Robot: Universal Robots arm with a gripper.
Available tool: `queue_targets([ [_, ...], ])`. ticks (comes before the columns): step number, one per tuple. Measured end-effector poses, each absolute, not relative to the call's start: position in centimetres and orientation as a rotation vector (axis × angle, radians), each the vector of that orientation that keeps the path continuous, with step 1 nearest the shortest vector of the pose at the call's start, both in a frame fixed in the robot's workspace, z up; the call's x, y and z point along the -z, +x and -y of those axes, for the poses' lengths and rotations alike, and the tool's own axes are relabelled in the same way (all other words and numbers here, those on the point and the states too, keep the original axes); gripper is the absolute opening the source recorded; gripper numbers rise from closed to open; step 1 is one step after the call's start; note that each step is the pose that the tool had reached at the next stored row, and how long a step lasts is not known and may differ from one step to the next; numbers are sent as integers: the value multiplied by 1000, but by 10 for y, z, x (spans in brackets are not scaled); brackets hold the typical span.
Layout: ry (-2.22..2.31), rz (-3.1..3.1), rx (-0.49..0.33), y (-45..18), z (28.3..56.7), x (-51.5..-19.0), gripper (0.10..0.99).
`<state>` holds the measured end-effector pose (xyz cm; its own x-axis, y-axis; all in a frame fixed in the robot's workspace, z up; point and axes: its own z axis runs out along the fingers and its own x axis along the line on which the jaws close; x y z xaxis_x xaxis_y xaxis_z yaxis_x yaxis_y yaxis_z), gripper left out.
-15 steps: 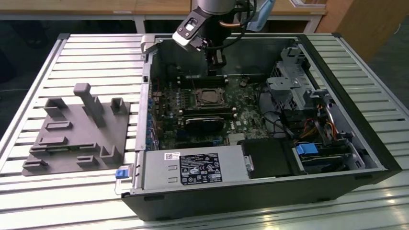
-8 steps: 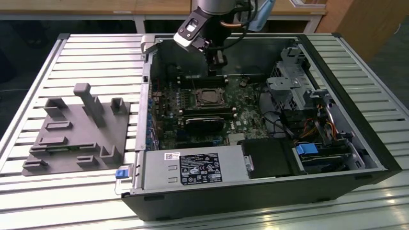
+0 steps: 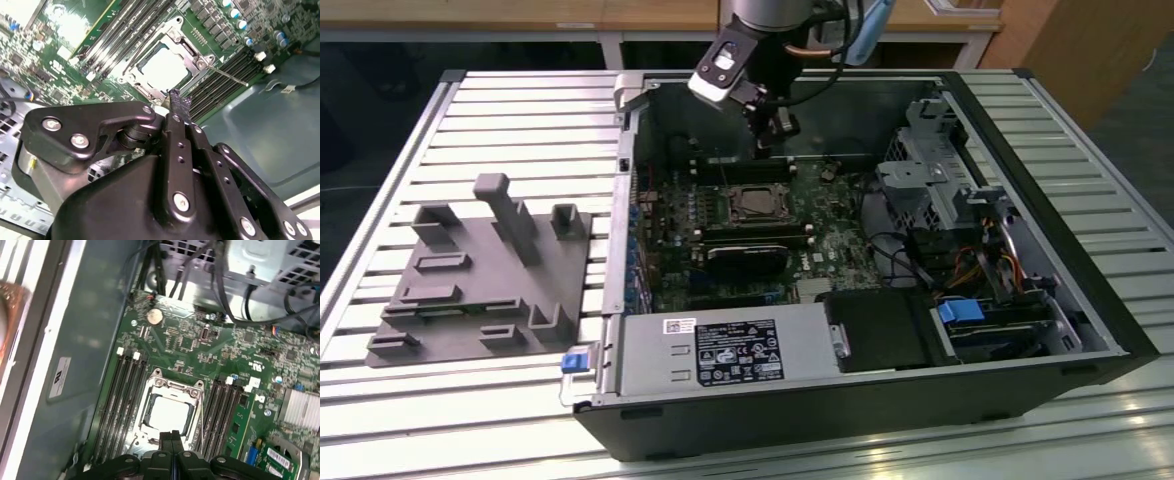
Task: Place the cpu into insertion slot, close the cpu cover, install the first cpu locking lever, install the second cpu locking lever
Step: 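Install the first cpu locking lever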
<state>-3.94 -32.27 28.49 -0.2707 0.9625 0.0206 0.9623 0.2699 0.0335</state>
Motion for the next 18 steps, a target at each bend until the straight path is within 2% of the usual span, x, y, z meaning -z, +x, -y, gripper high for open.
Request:
queue_targets([
  [18, 1465, -2781, -62, -39, 323, -284, 106],
])
